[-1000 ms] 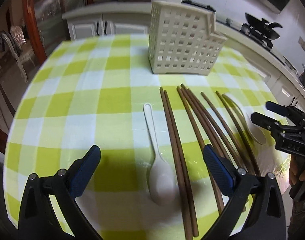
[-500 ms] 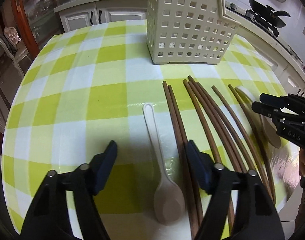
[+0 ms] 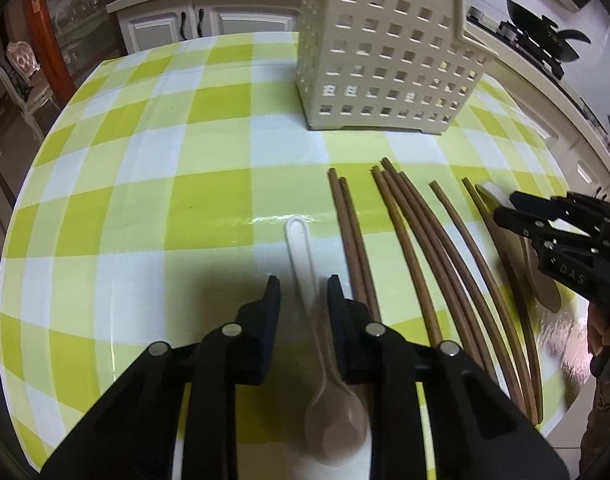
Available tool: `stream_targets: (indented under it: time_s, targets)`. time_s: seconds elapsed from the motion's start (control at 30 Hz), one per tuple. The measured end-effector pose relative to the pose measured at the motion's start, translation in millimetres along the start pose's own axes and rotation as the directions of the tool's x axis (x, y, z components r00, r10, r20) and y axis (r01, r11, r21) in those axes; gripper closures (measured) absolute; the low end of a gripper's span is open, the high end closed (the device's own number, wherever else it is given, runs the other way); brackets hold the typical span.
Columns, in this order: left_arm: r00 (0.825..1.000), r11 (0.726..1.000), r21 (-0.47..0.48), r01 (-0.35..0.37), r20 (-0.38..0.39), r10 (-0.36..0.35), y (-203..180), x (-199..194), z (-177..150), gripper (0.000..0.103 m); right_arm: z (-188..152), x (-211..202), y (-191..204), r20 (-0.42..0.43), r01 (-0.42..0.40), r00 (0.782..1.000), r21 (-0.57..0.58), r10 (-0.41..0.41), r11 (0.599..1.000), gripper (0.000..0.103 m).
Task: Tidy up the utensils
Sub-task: 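Lower the right tool over the white spoon and close on its handle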
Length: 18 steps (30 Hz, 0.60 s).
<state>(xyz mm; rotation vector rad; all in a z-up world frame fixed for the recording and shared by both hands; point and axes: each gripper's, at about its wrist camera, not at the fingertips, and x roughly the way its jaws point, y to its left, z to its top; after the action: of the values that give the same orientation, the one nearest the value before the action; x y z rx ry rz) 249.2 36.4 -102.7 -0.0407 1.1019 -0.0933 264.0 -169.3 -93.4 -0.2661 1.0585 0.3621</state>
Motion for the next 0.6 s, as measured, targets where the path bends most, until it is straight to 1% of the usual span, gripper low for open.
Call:
stream_targets:
  time_s: [0.07,0.2,0.27,0.3,0.33,0.37,0.47,0.6]
  targets:
    - [1.000,1.000,0.015,-0.008,-0.003,0.008,-4.9,0.6,0.7,0.080,1.5,1.9,1.0,-0.004,-0.008,1.000,-0.007,0.008,1.000,0.071]
    - [1.000,1.000,0.011,-0.020,-0.009,0.020,-7.0,2.8,3.3,0.081,4.7,3.7,1.9,-0.009,-0.019,1.000,-0.013,0.019,1.000,0.074]
    - [1.000,1.000,0.010,-0.026,-0.010,0.026,-7.5,3.9,5.8,0.083,4.6,4.0,2.6,-0.010,-0.026,1.000,-0.016,0.026,1.000,0.077]
    - [0.999,0.999,0.012,-0.030,-0.011,0.030,-7.5,4.7,7.2,0.086,5.0,4.1,2.6,-0.011,-0.029,1.000,-0.018,0.029,0.999,0.078]
    - [0.999,0.999,0.014,-0.034,-0.012,0.034,-7.2,5.0,7.7,0.090,4.6,3.9,3.3,-0.011,-0.027,1.000,-0.020,0.027,0.999,0.081]
    - [0.999,0.999,0.019,-0.034,-0.014,0.035,-7.5,5.3,8.1,0.090,4.5,3.7,3.8,-0.012,-0.023,1.000,-0.023,0.023,0.999,0.085]
    - [0.999,0.999,0.026,-0.028,-0.015,0.029,-8.3,4.7,7.6,0.091,2.3,2.9,5.0,-0.008,-0.021,1.000,-0.028,0.020,0.999,0.085]
    - [1.000,1.000,0.018,-0.008,-0.008,0.008,-7.9,1.9,5.1,0.092,-0.7,-4.6,1.5,0.016,-0.027,1.000,-0.006,0.027,1.000,0.085]
